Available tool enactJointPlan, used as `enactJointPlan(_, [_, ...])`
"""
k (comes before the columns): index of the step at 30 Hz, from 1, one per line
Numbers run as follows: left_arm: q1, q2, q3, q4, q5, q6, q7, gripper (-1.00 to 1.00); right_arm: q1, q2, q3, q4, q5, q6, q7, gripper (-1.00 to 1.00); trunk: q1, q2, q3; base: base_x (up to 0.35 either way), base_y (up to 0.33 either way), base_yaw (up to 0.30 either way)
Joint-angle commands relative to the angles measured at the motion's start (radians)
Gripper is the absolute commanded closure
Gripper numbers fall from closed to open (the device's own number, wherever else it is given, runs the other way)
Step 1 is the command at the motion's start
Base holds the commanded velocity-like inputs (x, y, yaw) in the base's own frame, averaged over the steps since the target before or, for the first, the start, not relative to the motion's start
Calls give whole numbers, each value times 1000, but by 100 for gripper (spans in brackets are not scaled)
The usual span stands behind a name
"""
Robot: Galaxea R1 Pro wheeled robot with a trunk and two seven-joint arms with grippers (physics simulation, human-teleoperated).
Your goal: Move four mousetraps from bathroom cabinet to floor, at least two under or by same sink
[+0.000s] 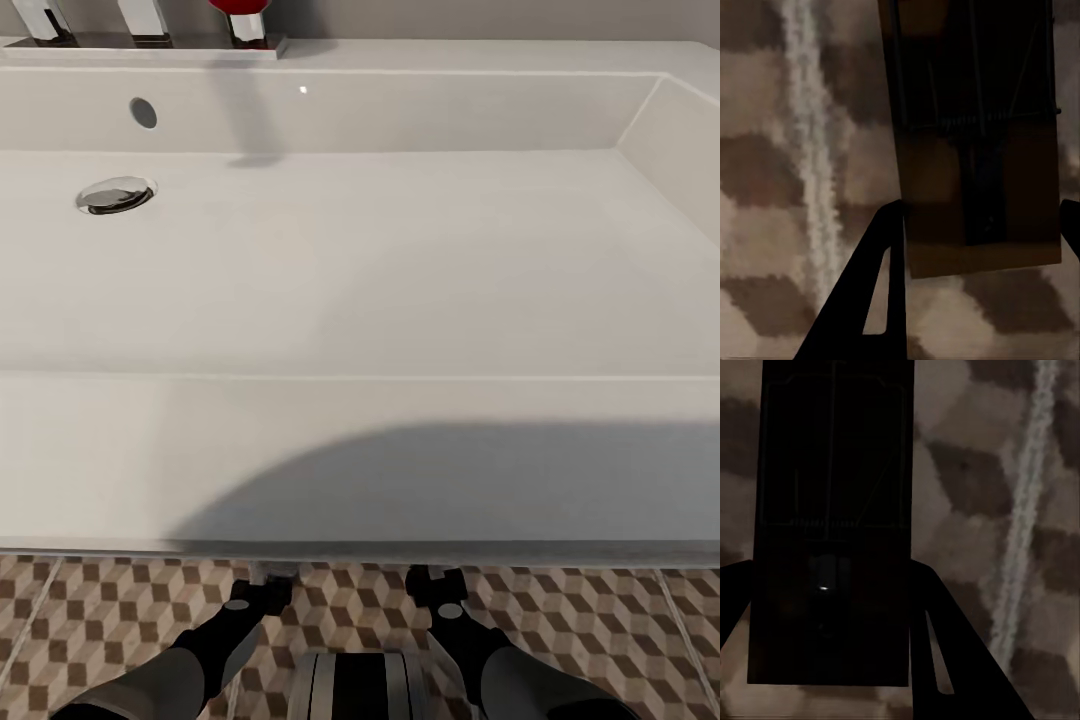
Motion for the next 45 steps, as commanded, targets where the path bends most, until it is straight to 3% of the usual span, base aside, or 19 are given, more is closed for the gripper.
enactJointPlan(1, [0,0,-9,1,9,-2,8,100,-1,0,7,4,0,-1,-6,100,0,0,-1,0,0,0])
enactJointPlan(45, [0,-2,-10,-25,7,-14,8,100,-1,0,4,45,3,-3,12,100,0,0,-1,0,0,0])
